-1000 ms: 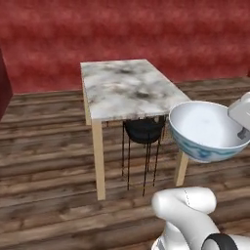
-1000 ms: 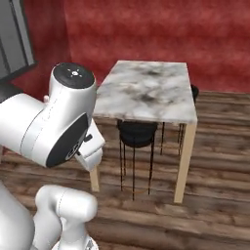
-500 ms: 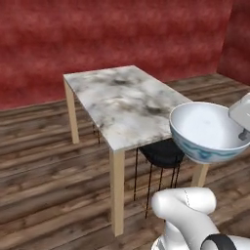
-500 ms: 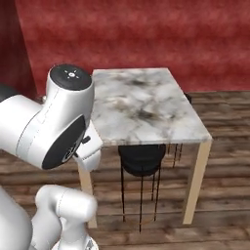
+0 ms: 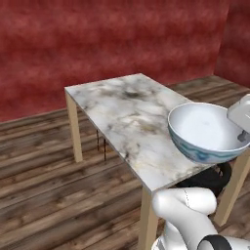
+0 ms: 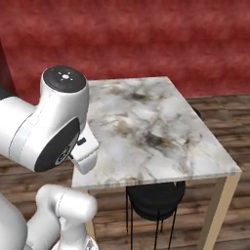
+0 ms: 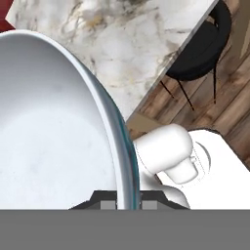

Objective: Clear the mugs and bowl far away from the sink.

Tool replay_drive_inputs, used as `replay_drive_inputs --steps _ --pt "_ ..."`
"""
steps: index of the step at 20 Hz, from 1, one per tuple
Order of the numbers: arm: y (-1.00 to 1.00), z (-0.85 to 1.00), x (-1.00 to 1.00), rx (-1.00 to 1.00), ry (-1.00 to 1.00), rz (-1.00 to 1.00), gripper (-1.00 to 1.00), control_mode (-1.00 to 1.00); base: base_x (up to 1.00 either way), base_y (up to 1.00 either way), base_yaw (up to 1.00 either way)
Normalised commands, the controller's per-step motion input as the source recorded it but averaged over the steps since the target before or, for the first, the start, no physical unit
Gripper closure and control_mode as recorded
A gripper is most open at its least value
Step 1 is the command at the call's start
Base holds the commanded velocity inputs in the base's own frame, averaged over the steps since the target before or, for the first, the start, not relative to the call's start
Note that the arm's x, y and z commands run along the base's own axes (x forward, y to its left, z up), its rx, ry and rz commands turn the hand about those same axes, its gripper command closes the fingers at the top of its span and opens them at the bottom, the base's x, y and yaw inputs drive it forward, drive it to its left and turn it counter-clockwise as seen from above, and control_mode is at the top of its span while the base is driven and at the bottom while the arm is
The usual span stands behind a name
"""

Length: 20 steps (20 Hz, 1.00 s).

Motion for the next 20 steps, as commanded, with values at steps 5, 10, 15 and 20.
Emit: replay_drive_inputs --steps 5,10,15,20 --pt "0.00 0.00 0.00 0.00 0.00 0.00 1.00 1.00 1.00 -0.04 -0.01" --pt "0.00 0.00 0.00 0.00 0.00 0.00 1.00 1.00 1.00 -0.05 0.00" --pt "0.00 0.00 0.00 0.00 0.00 0.00 1.00 1.00 1.00 -0.13 -0.15" --pt "0.00 0.00 0.00 0.00 0.00 0.00 1.00 1.00 1.00 0.03 -0.44"
